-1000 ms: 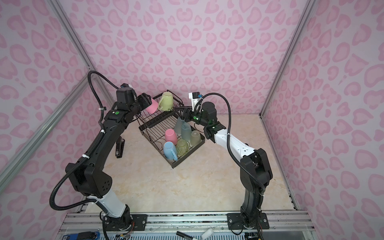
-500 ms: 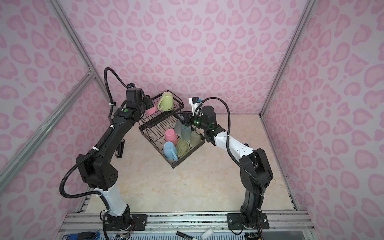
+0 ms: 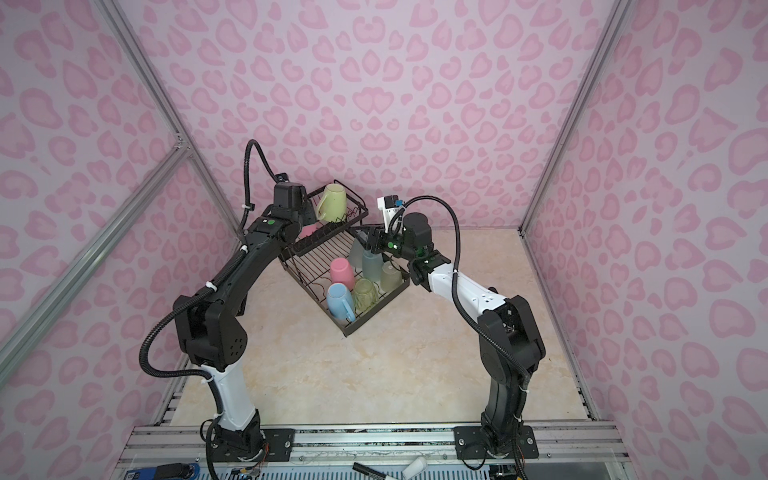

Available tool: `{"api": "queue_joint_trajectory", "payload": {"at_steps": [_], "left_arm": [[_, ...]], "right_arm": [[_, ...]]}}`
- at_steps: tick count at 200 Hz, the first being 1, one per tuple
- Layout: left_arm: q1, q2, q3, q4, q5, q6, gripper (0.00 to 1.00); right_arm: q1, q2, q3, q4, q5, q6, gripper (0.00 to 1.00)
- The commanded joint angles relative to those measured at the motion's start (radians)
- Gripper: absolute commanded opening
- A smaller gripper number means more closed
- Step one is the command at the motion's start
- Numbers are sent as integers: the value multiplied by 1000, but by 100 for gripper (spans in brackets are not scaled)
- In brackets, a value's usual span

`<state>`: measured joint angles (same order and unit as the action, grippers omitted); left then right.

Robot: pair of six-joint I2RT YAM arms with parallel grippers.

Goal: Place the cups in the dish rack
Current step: 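Lower the pink cup onto the upper tier beside the lime mug with the left gripper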

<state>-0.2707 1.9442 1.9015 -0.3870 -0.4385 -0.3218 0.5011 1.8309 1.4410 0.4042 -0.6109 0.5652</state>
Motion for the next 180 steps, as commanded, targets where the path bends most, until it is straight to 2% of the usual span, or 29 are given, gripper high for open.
{"api": "queue_joint_trajectory", "payload": {"at_steps": [1,74,139,180], "left_arm": [[-5,7,-8,50,-30,4,58],[-32,-11,-75,66,-75,4,66],[-42,-41,-88,67,-91,15,88],[-42,-63,-55,40,-90,29,96]], "right_arm": [[-4,13,-11,40,-14,0,51],[-9,21,-24,70,-17,13,51],[-15,3,-53,95,-16,15,51],[-21,-2,-68,121,-33,27,52]]}}
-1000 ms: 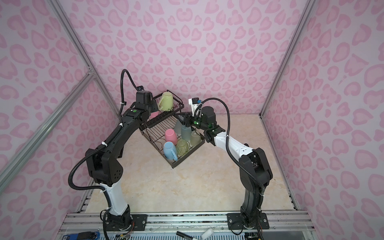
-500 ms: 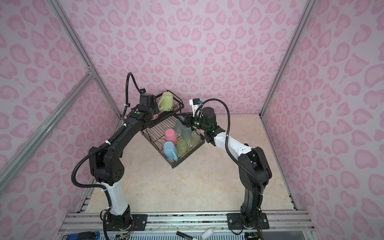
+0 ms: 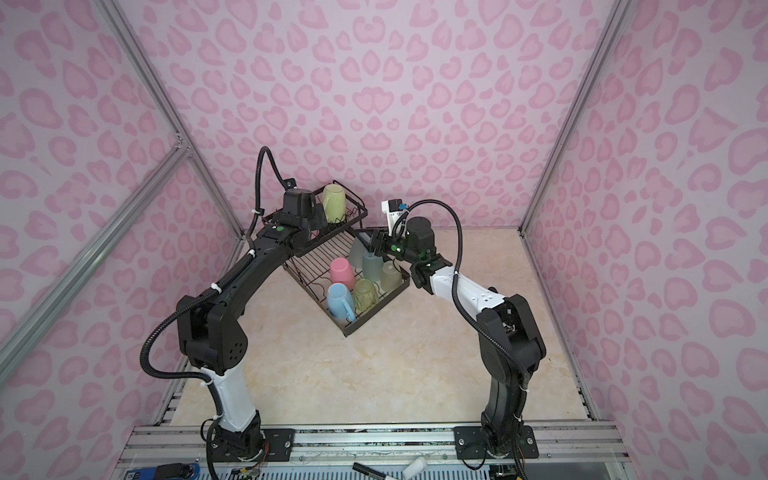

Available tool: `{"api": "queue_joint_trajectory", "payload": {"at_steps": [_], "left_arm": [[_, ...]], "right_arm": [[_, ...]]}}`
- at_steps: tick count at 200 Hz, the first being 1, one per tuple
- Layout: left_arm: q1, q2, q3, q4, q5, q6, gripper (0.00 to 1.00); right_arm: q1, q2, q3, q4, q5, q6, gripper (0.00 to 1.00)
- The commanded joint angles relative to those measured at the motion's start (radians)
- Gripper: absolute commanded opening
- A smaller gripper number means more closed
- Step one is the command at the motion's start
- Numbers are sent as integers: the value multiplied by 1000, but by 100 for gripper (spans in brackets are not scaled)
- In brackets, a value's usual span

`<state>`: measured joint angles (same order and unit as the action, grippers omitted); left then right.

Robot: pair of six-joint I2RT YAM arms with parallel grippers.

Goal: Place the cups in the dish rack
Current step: 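Lower the pink cup onto the upper tier beside the lime mug with the left gripper, then open the left gripper and withdraw both arms from the rack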

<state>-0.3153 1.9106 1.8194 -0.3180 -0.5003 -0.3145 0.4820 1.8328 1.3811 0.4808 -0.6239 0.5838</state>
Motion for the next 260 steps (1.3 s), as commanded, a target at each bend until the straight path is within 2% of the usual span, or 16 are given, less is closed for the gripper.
{"api": "queue_joint_trajectory", "payload": {"at_steps": [1,73,117,170,220,260], "left_arm": [[2,-31,27,-31,-29,21,96],[2,-87,16,-39,-3,18,97],[2,-155,1,-42,16,14,99],[23,-246,-23,-58,56,-6,97],[100,-342,-108,-86,120,-53,97],[230,-539,-335,-25,179,-152,97]], "right_arm": [[-3,-4,-8,44,-20,7,52],[-4,6,13,45,-27,1,52],[-4,-37,-19,8,20,-104,59],[-27,-175,-66,-185,231,-307,84],[-73,-360,-252,-234,507,-434,94],[-159,-509,-431,-228,680,-444,97]]}}
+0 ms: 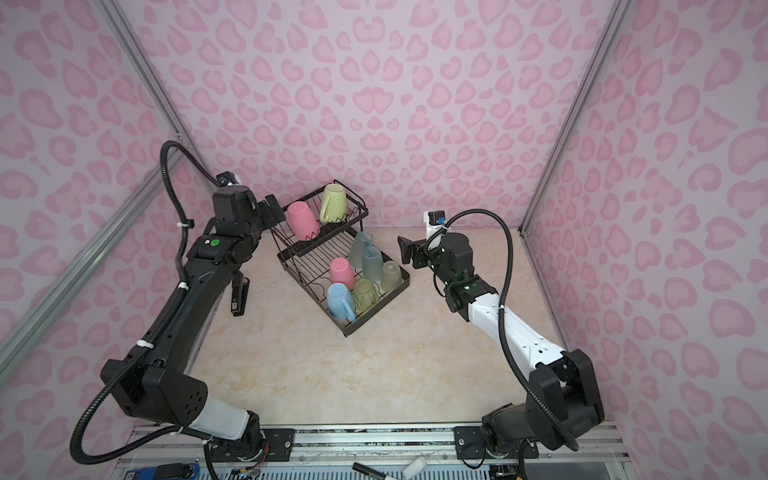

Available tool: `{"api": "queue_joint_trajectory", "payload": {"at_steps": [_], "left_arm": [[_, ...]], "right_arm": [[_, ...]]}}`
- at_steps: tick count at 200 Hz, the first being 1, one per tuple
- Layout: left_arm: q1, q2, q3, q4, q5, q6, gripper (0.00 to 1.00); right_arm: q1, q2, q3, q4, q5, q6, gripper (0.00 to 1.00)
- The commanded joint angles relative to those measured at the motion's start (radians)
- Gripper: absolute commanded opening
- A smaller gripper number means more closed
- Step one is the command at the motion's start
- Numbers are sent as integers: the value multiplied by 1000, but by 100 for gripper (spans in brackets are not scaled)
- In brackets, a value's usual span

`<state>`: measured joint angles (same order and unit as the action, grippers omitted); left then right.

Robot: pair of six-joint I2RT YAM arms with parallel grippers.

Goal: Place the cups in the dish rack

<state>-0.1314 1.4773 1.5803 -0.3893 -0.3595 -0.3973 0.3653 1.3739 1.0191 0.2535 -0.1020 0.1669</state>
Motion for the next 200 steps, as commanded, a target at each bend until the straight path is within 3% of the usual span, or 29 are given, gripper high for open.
{"api": "queue_joint_trajectory", "payload": {"at_steps": [1,51,100,131,147,200], "left_arm": [[48,-112,-100,48,36,-70,97],[110,-316,-367,88,-26,-92,97],[134,-343,-536,94,-70,-133,97],[147,-269,-630,163,-84,-106,97],[164,-190,-645,185,-85,-87,97],[267,38,-680,274,83,-44,97]], "right_arm": [[-46,-54,-71,-1,161,-27,97],[-172,-159,-267,78,301,-5,97],[-270,-125,-472,313,376,-54,97],[-301,-12,-501,411,355,-121,96],[-301,1,-519,429,369,-96,96],[-313,16,-518,397,372,-109,95]]}}
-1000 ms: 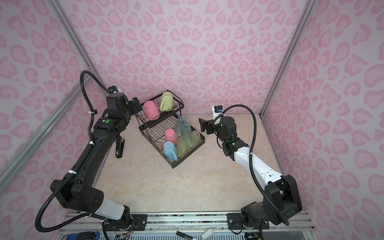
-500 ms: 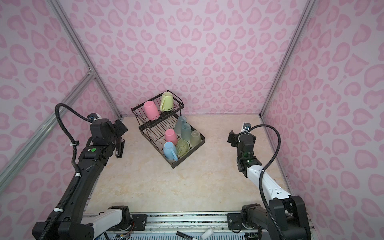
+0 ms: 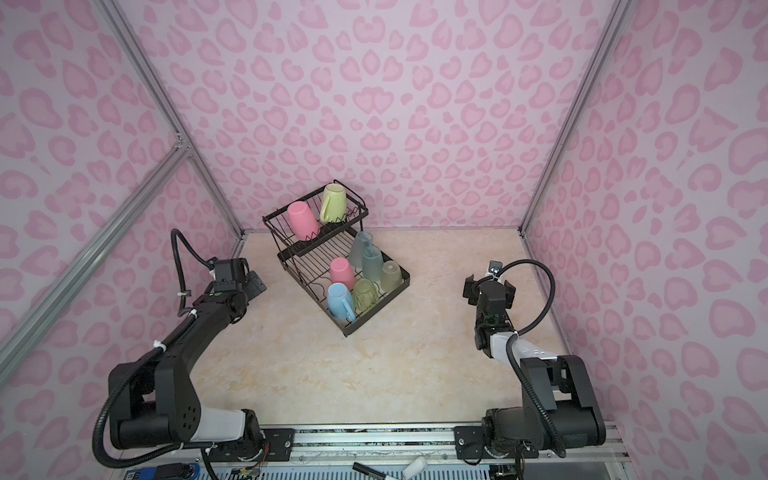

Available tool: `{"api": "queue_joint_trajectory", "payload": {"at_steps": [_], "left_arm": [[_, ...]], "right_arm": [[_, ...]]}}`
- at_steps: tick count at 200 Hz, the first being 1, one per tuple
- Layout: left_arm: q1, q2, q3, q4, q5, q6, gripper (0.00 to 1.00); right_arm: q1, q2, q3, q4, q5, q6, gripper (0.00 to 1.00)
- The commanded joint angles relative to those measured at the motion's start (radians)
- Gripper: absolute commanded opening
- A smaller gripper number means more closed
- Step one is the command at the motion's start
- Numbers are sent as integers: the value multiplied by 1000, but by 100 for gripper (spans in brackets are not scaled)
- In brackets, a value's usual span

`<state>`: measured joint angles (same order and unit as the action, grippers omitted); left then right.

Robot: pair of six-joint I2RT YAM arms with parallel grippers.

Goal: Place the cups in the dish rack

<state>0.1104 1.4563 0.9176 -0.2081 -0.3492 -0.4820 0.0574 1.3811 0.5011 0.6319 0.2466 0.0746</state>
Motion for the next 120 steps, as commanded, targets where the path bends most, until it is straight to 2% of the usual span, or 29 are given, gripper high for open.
{"api": "queue_joint_trajectory", "payload": {"at_steps": [1,22,44,79,101,120], "left_arm": [[26,62,-20,95,74,43,97],[42,78,-52,153,101,67,97],[43,50,-129,295,138,107,97],[34,-6,-267,541,143,199,97],[-6,-31,-371,724,149,285,97],[-61,-45,-444,865,205,370,97]], "right_arm": [[-4,10,0,17,24,-16,95],[-8,42,6,3,28,-25,94],[-7,66,-6,32,5,-35,93],[-7,104,-75,179,11,-33,94],[-8,141,-107,266,24,-27,94],[-11,144,-138,316,24,-22,94]]}}
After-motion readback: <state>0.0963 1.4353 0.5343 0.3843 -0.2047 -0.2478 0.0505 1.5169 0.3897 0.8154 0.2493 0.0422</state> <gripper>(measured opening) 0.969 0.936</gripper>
